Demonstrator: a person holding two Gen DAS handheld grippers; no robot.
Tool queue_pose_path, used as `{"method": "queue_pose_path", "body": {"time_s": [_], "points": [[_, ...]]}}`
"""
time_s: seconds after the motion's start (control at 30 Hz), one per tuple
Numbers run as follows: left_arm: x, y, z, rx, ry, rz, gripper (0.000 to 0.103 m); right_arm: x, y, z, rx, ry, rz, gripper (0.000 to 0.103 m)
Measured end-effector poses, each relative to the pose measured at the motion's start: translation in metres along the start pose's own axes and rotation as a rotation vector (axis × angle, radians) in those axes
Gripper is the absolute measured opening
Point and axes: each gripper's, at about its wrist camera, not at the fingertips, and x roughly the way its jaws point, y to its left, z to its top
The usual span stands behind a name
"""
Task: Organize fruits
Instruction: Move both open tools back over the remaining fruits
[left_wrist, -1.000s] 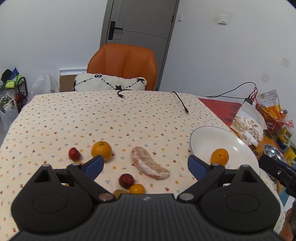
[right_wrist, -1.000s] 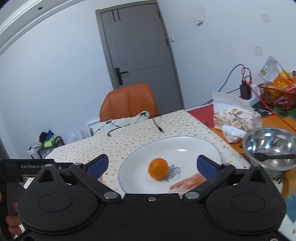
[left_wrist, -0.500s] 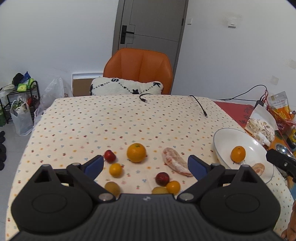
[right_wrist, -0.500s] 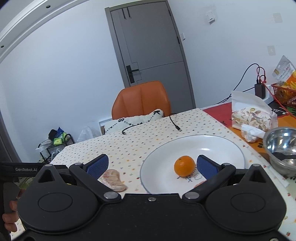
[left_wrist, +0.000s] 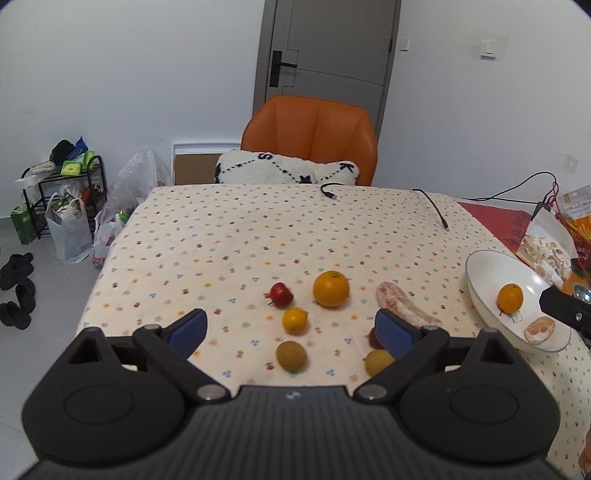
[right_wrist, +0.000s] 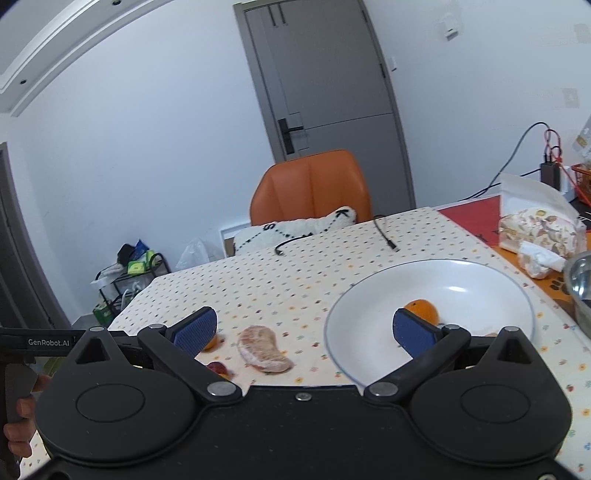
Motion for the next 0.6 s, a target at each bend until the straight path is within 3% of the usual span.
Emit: {"method": "queue_pose_path", "body": {"time_s": [0.53,0.6], "points": [[0.001,0.028,-0.025,-0.049,0.019,0.008,0.095,0.019,0.034,-0.019,-0.055,0.102,0.101,0.103],[0.003,0.029,-0.026,-0.053,0.023,0.002,0.094,0.022,0.038,-0.022,-0.063,0.114,0.115,0.099]]}}
